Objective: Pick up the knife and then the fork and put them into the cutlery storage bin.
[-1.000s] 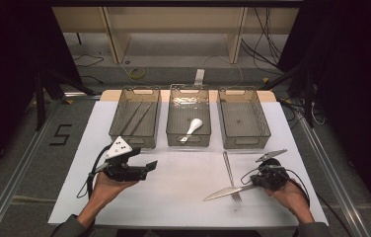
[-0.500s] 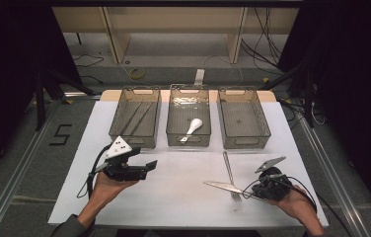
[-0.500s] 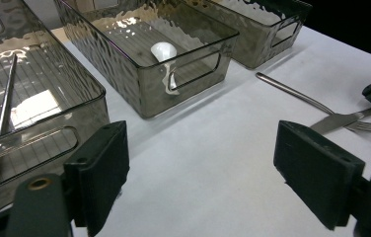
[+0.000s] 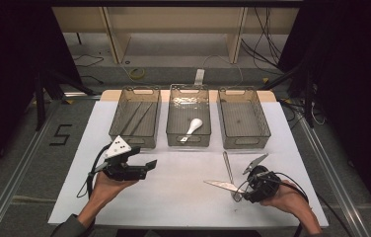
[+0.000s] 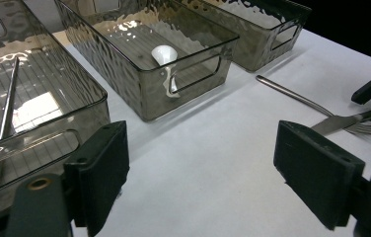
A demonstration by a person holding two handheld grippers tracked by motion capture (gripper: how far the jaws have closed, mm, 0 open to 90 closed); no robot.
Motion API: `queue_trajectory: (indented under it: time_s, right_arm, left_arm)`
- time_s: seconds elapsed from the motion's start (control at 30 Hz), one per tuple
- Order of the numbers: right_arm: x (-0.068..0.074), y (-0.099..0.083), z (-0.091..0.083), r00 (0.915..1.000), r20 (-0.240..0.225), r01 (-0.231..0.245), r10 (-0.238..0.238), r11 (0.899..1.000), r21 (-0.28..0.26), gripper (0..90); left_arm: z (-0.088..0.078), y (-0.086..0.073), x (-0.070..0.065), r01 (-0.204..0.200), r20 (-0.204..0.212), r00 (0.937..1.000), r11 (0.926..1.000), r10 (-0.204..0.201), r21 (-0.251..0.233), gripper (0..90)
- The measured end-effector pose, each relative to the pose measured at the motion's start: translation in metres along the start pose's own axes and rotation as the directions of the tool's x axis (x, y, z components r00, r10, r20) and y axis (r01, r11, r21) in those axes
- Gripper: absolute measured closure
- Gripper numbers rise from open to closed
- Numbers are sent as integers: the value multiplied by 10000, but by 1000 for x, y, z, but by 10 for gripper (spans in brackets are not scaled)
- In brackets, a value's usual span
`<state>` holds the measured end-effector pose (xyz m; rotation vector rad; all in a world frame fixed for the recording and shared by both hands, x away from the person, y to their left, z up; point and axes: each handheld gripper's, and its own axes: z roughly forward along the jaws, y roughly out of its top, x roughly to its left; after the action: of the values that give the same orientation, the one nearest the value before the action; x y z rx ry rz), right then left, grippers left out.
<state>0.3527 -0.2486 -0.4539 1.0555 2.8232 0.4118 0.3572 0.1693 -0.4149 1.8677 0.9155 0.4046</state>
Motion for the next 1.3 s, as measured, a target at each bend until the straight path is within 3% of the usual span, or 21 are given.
queue_trajectory:
  time_s: [0.37,0.9,1.1,1.3]
  right_arm:
    - [7,6,3,9991,233,328,-341,9979,558,705]
    - [8,13,4,9986,-23,532,-533,9937,987,806]
    - [6,12,3,9988,-107,480,-473,9950,881,809]
    - [3,11,-7,9993,-64,359,-357,9986,385,814]
  left_arm:
    - [0,0,0,-60,-27,10000,10000,60,-9,210]
    - [-1,0,0,-55,-65,10000,10000,54,-59,210]
    - [-2,1,0,-50,-75,10000,10000,49,-76,211]
    - [-3,1,1,-12,-98,10000,9999,11,-123,210]
